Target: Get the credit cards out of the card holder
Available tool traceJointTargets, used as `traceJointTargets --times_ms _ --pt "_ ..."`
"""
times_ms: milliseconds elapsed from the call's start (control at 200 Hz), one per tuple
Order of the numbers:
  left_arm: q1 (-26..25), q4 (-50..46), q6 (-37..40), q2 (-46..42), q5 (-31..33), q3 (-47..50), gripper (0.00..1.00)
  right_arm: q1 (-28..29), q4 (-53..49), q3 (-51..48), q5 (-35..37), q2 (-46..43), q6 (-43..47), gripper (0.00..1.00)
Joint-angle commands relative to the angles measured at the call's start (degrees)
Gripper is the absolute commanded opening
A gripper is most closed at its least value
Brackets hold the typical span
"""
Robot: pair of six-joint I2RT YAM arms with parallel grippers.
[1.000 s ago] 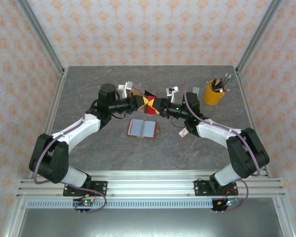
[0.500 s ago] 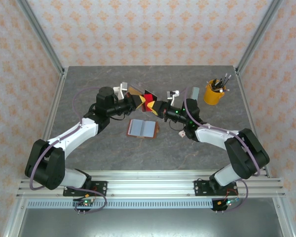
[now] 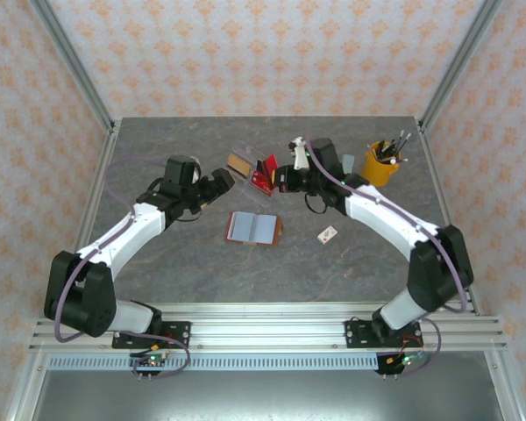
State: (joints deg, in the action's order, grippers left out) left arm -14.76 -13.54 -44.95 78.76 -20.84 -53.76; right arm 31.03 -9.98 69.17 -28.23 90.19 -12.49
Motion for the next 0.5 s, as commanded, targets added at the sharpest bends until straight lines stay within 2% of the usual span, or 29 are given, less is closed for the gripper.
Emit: traceJointTargets --times_ms 0,70,315,495 --pt "1.30 -7.78 5.35 -2.64 8.48 -0.19 1.00 2.54 -13.59 5.62 7.31 6.31 17.45 0.00" --pt "1.89 -9.40 5.91 -3.02 9.88 -0.18 1.00 3.41 -16.37 10.35 9.78 10.09 21.59 0.00" --pt "3.15 -13.23 5.42 -3.08 10.30 -0.50 1.00 3.60 -24.16 24.19 11.24 20.74 33.58 0.00" --pt "3.76 -14.02 5.66 -2.76 8.86 -1.00 1.00 3.61 -25.68 28.83 14.32 24.71 38.13 0.00"
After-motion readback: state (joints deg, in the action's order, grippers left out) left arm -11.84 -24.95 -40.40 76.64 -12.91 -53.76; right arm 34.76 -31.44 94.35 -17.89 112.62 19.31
